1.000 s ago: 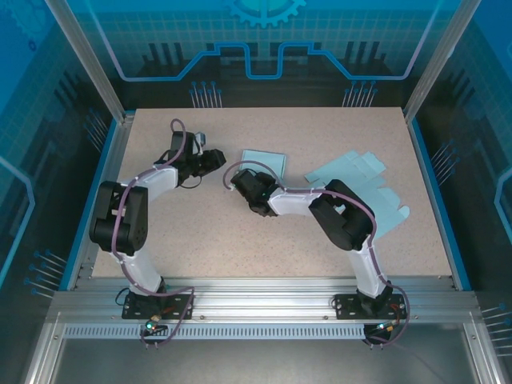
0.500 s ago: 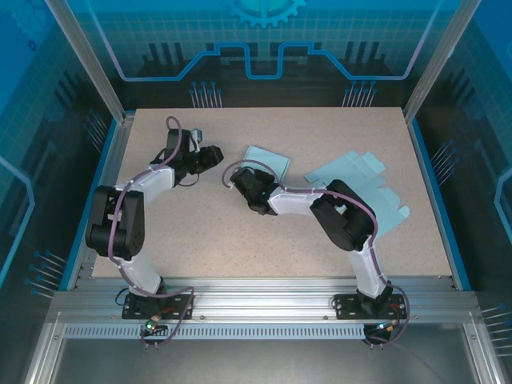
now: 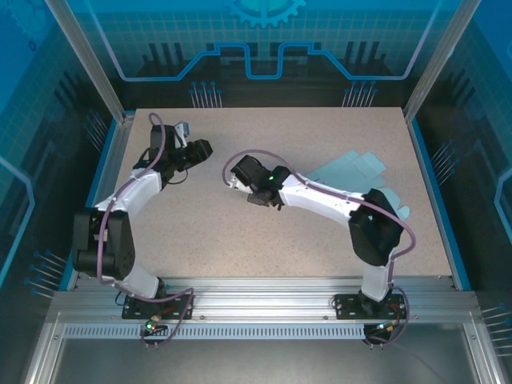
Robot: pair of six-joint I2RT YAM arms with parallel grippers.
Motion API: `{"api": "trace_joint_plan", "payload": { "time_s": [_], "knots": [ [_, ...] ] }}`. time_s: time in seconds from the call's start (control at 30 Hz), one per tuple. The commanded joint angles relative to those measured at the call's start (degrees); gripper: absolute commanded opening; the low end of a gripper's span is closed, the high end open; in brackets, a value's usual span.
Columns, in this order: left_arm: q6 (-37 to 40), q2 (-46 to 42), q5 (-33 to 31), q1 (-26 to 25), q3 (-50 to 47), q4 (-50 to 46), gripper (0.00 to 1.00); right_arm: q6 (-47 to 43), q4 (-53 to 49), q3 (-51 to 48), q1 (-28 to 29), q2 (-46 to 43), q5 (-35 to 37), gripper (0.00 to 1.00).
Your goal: Fold the paper box
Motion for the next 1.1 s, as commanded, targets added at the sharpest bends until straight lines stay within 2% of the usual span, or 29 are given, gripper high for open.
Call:
{"api": "trace_joint_plan", "payload": {
  "time_s": [0.0,0.1,0.33,0.43,0.63,0.7,0.77,0.83,0.93,1.07],
  "knots": [
    [2.27,-3.69,-0.04,0.92,-1.45,-2.21,0.47,0.94,-14.57,4.01,-0.88,-3.14,-14.84,0.0],
    [2.85,-5.22,0.38,0.94,-1.69,-3.39,0.47,-0.9,-21.7,7.09,-3.31,-2.64,-24.97,0.0],
    [1.65,-7.49,0.8,0.97,-4.78,-2.18,0.47,-3.87,-29.67,12.31,-7.15,4.13,-35.32,0.0],
    [0.86,-7.28,1.41,0.96,-5.81,-1.21,0.47,-4.59,-31.4,14.97,-7.84,8.18,-35.97,0.0],
    [0.55,-6.96,1.53,0.92,-6.7,-0.38,0.47,-3.58,-30.46,17.69,-7.88,12.12,-31.74,0.0],
    [0.73,-6.85,1.61,0.99,-6.72,-0.46,0.47,-3.12,-29.9,17.57,-7.69,11.83,-31.19,0.07],
    [0.99,-6.87,1.9,0.97,-6.69,-0.44,0.47,-2.58,-28.94,16.89,-7.39,11.01,-30.15,0.26],
    [1.67,-6.96,2.33,0.96,-6.61,-0.19,0.46,-2.39,-28.05,16.1,-7.02,10.08,-29.62,0.36],
    [4.23,-7.31,4.59,0.93,-6.81,1.04,0.46,-1.91,-26.32,14.86,-6.58,8.68,-28.0,0.44],
    [9.5,-7.24,7.26,1.01,-6.0,1.22,0.45,-1.17,-24.57,14.01,-6.4,7.99,-26.4,0.45]
  ]
}}
